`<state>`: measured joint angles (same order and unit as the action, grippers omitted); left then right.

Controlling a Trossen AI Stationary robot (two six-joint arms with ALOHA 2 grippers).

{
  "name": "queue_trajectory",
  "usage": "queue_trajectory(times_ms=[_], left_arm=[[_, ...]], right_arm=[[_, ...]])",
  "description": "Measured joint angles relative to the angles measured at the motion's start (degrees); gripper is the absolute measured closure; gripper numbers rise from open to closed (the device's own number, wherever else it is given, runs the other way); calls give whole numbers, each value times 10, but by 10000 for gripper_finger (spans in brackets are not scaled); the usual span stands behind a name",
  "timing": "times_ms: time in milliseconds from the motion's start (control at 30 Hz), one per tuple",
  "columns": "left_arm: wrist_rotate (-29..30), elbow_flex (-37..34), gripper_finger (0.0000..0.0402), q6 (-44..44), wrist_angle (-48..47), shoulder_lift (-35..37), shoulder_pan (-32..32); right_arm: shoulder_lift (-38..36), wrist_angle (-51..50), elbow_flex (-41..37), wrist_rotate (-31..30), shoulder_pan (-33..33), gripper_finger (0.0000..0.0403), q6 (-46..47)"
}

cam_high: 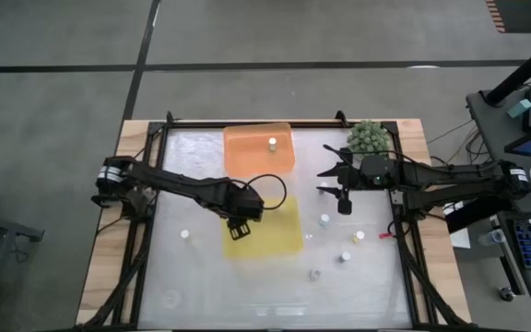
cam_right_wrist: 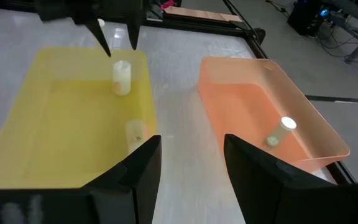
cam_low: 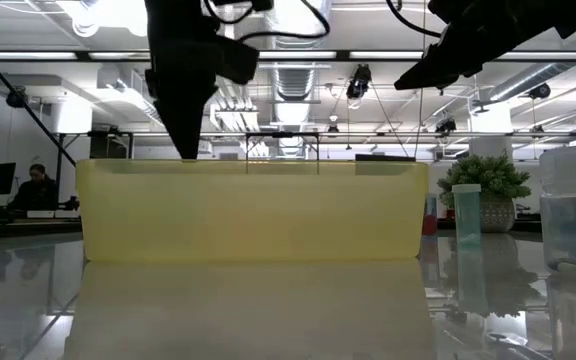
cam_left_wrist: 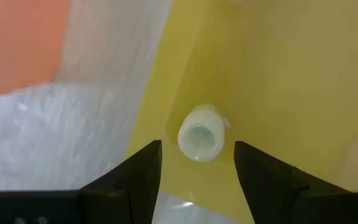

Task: Pick and place medicine bottles into bin by pill shape (circle, oval)
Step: Put the green tablet bottle into the orange bin

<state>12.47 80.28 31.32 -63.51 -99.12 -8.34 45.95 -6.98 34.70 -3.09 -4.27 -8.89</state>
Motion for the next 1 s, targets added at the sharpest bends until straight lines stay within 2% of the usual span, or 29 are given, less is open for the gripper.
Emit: queue_trajectory(times_ms=[167, 500, 833, 1000], left_arm=[[1, 7, 216, -54, 10, 32, 1], [2, 0, 216, -269, 178, 97, 4], [15, -33, 217, -427, 293, 125, 5], [15, -81, 217, -471, 355, 148, 8]], right_arm=[[0, 1, 0, 0, 0, 236, 3], [0, 5, 0, -1, -2, 236, 35], [0, -10, 0, 1, 1, 236, 133], [0, -86, 10, 5, 16, 236, 223]])
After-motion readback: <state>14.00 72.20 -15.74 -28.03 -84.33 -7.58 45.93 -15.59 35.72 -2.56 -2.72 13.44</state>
